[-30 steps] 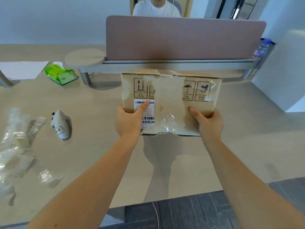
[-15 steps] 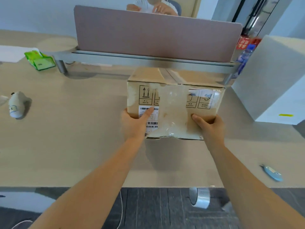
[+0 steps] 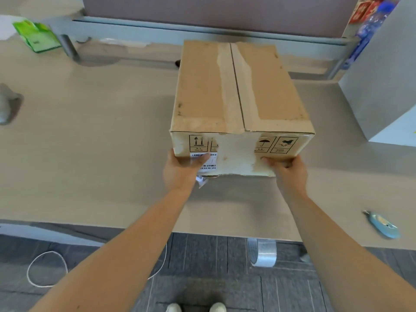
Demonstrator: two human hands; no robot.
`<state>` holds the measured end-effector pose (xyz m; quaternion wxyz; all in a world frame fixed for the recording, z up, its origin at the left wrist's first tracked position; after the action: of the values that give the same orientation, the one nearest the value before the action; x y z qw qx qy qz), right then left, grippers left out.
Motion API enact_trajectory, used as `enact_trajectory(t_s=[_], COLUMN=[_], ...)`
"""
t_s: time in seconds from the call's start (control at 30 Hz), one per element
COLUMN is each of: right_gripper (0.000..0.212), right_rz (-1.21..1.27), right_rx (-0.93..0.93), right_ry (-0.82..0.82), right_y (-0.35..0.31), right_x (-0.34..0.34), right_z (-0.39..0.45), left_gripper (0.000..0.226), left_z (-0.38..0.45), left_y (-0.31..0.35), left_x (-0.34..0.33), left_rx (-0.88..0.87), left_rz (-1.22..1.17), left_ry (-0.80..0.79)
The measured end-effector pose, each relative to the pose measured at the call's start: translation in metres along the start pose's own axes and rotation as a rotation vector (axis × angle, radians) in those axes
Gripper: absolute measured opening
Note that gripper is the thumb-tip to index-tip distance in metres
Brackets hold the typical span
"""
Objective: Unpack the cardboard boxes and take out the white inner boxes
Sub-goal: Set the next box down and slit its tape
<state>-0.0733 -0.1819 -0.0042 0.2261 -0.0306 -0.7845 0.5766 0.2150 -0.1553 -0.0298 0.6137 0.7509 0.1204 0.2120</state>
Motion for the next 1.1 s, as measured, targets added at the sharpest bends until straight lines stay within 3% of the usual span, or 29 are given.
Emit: enact_trajectory(t_s=[0.1,0.3,0.47,0.5,0.6,0.7,0.93,1.1], right_gripper=[0.049,0.052,0.052,0.052,0.051,0.049,0.046,0.044], right_rz=[-0.022,-0.185,-0.527,-0.605,-0.825,-0.955,-1.041,-0.965], right_rx=[-0.016,-0.043,-0.017,-0.008,-0.012,0.009,-0.095,-0.171], right_ry=[-0.001,-0.008,-0.066,-0.088,-0.133,-0.122,-0.009,0.046], right_y=[0.006,0.004,-0.001,-0.001,0.004,0.005,0.031,0.058], right_x=[-0.003,-0.006,0.0,0.002,0.017,0.044,0.144,0.202], right_z=[0.002,-0.008,-0.036,-0.043,-0.061,-0.076,-0.079,-0.051], left_gripper=[0.093,0.062,0.076,0.073,0.034,0.032,0.043,0.048], left_z=[0.0,0.011,0.017,0.006,-0.034,-0.072,-0.155,-0.186], left_y=[0.002,-0.007,-0.036,-0.025,0.002,0.031,0.065,0.051], left_x=[0.0,-0.002,-0.009,-0.01,-0.021,-0.053,-0.16,-0.229], left_rx=[-0.024,-0.049,-0.086,-0.113,-0.201,-0.419,-0.824,-0.885], left_rz=[0.034,0.208,0.687,0.778,1.112,1.342,1.31,1.331], left_ry=[-0.012,-0.132,-0.377,-0.428,-0.61,-0.715,-0.969,-1.048])
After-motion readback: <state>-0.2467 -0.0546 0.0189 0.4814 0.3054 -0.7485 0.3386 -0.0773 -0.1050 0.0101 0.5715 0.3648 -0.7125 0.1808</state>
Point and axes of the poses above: each hand's wrist, its own z-axis towards the middle knuckle, its own x-axis out of the back of the hand, y = z × x, the point moved 10 cm from there along z, towards the middle knuckle, and after that the axes turned 6 degrees about -x, right-handed, at the moved point
